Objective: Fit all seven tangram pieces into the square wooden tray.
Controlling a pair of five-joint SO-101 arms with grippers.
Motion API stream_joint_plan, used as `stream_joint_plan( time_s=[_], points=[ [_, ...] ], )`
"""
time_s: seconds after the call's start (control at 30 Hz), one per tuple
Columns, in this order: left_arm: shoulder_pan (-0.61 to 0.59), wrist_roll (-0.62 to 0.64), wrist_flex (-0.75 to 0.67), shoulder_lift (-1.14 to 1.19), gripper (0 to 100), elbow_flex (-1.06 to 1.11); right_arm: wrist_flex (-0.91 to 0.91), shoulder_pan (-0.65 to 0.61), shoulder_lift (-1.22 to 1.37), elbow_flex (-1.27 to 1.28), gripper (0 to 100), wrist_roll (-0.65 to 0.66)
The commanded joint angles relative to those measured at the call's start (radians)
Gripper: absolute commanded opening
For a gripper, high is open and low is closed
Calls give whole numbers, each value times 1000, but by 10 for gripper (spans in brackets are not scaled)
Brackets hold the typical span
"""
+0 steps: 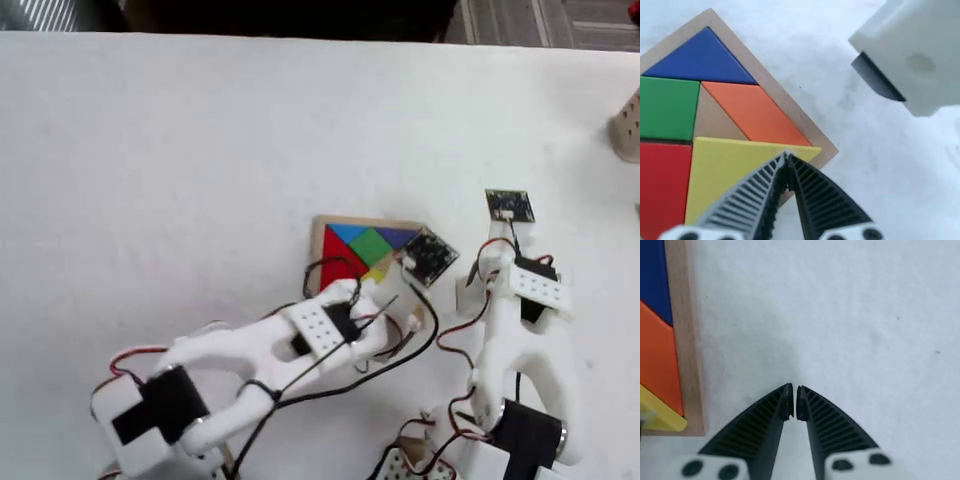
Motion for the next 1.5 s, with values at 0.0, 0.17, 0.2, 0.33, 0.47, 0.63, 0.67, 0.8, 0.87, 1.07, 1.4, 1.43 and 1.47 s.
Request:
stream_joint_plan(
  time_s=[0.0,0.17,0.2,0.33,0.47,0.63,0.67,0.8,0.87,1.07,1.4,1.43,1.47],
  points=[
    [8,12,-21,25,23,-78,-15,4,-15,-5,21,6],
    [7,8,-14,25,23,-72,-15,5,-15,-5,21,6],
    [7,8,-11,25,23,-71,-15,5,-15,-5,21,6],
    [-16,8,61,24,23,-77,-15,7,-15,-5,21,6],
    [-42,8,92,24,23,-77,-15,8,-15,-5,21,6],
    [-48,8,101,-12,23,-64,-15,8,-15,-5,21,5],
    [-48,8,101,-25,23,-61,-15,8,-15,-5,21,5],
    [-48,6,98,-99,23,-18,-15,8,-15,-5,21,3],
    [-54,6,98,-150,23,8,-15,7,-15,-5,21,6],
    [-168,6,100,-272,23,60,-15,2,-33,2,18,2],
    [-443,-115,100,-441,23,169,-79,-120,-308,203,18,9],
    [-466,-118,100,-463,23,190,-85,-130,-349,229,18,9],
    [-487,-120,100,-484,23,213,-87,-142,-390,253,18,9]
  ],
)
